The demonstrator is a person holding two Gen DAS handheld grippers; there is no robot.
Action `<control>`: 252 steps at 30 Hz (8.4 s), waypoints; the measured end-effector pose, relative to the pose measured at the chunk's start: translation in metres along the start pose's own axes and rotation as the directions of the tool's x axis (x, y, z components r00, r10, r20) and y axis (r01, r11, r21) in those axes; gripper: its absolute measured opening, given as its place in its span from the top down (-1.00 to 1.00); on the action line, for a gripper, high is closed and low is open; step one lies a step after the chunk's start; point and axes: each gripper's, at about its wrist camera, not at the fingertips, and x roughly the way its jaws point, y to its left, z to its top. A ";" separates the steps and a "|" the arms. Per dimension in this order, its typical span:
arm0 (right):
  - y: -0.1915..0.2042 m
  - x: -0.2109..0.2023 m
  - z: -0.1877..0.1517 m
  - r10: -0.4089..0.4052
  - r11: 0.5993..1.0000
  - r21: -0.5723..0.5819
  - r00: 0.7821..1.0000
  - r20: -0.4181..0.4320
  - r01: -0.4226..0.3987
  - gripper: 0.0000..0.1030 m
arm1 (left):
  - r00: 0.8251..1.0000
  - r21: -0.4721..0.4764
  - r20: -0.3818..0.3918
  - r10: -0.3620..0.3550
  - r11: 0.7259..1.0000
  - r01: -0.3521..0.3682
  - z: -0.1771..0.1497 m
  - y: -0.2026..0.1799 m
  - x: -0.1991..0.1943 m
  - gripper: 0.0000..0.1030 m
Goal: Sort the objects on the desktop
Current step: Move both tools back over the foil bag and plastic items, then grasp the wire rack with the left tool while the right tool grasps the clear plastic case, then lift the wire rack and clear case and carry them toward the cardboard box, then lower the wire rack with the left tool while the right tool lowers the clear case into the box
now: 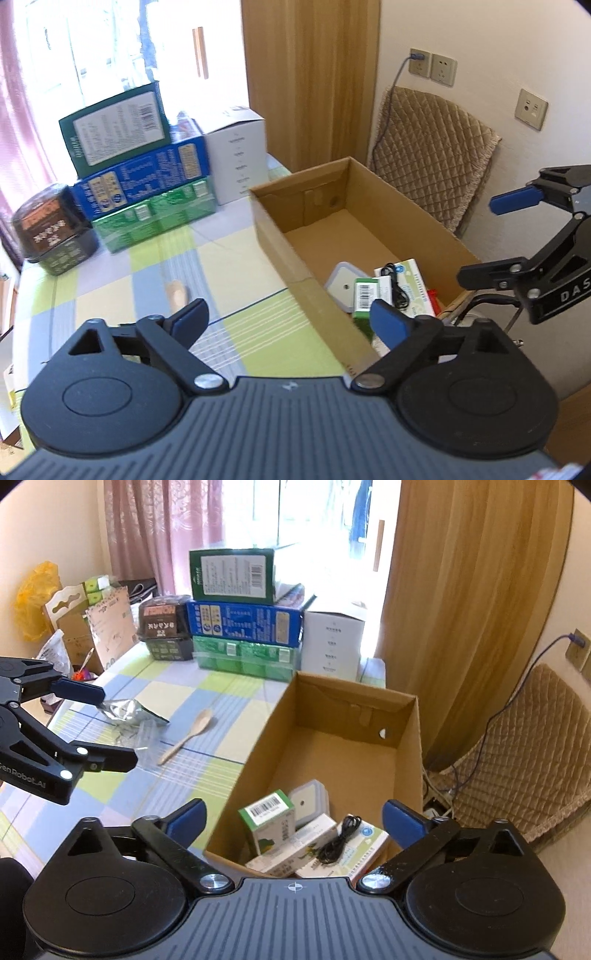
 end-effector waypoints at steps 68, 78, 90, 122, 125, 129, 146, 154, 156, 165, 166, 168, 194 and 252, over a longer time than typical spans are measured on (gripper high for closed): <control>0.196 0.171 0.013 0.222 0.966 -0.107 0.968 -0.114 -0.234 -0.85 | 0.983 -0.272 -0.101 0.154 0.946 -0.176 -0.173 0.229 0.003 -0.97; 0.205 0.241 0.020 0.245 0.958 -0.104 0.953 -0.177 -0.266 -0.47 | 0.985 -0.231 -0.112 0.130 0.961 -0.153 -0.170 0.245 0.066 -0.97; 0.216 0.296 0.034 0.245 0.953 -0.134 0.950 -0.195 -0.273 -0.01 | 0.990 -0.197 -0.109 0.089 0.974 -0.110 -0.167 0.270 0.111 -0.97; 0.194 0.328 0.038 0.240 0.959 -0.106 0.952 -0.191 -0.263 0.46 | 0.997 -0.216 -0.059 0.047 0.975 -0.059 -0.151 0.266 0.173 -0.88; 0.191 0.326 0.037 0.234 0.961 -0.108 0.954 -0.188 -0.257 0.46 | 0.996 -0.237 -0.056 0.067 0.968 -0.079 -0.149 0.267 0.176 -0.85; 0.188 0.324 0.035 0.234 0.961 -0.104 0.955 -0.185 -0.256 0.46 | 0.993 -0.271 -0.058 0.099 0.956 -0.111 -0.146 0.269 0.180 -0.69; 0.192 0.281 0.005 0.249 0.958 -0.087 0.944 -0.217 -0.273 0.46 | 0.992 -0.199 -0.106 0.067 0.976 -0.087 -0.187 0.229 0.125 -0.23; 0.179 0.243 -0.028 0.238 0.963 -0.065 0.937 -0.257 -0.262 0.46 | 0.992 -0.159 -0.110 0.059 0.984 -0.076 -0.224 0.188 0.083 -0.22; 0.176 0.235 -0.033 0.233 0.965 -0.059 0.938 -0.256 -0.256 0.46 | 0.993 -0.161 -0.106 0.057 0.984 -0.074 -0.229 0.183 0.075 -0.22; 0.176 0.197 -0.041 0.230 0.967 -0.056 0.947 -0.225 -0.248 0.46 | 0.991 -0.193 -0.107 0.081 0.976 -0.101 -0.233 0.173 0.044 -0.22; 0.177 0.193 -0.042 0.230 0.967 -0.056 0.948 -0.222 -0.248 0.46 | 0.991 -0.196 -0.107 0.084 0.975 -0.104 -0.233 0.172 0.040 -0.22; 0.178 0.185 -0.042 0.230 0.967 -0.056 0.949 -0.214 -0.247 0.46 | 0.990 -0.195 -0.107 0.092 0.974 -0.112 -0.231 0.168 0.033 -0.22; 0.153 0.080 -0.057 0.204 0.978 -0.008 0.972 -0.113 -0.207 0.46 | 0.991 -0.181 -0.080 0.105 0.976 -0.118 -0.194 0.098 -0.027 -0.22; 0.033 -0.041 -0.146 -0.059 0.988 0.137 0.995 -0.083 0.070 0.46 | 0.994 -0.018 0.000 -0.110 0.994 0.110 -0.106 -0.063 -0.017 -0.22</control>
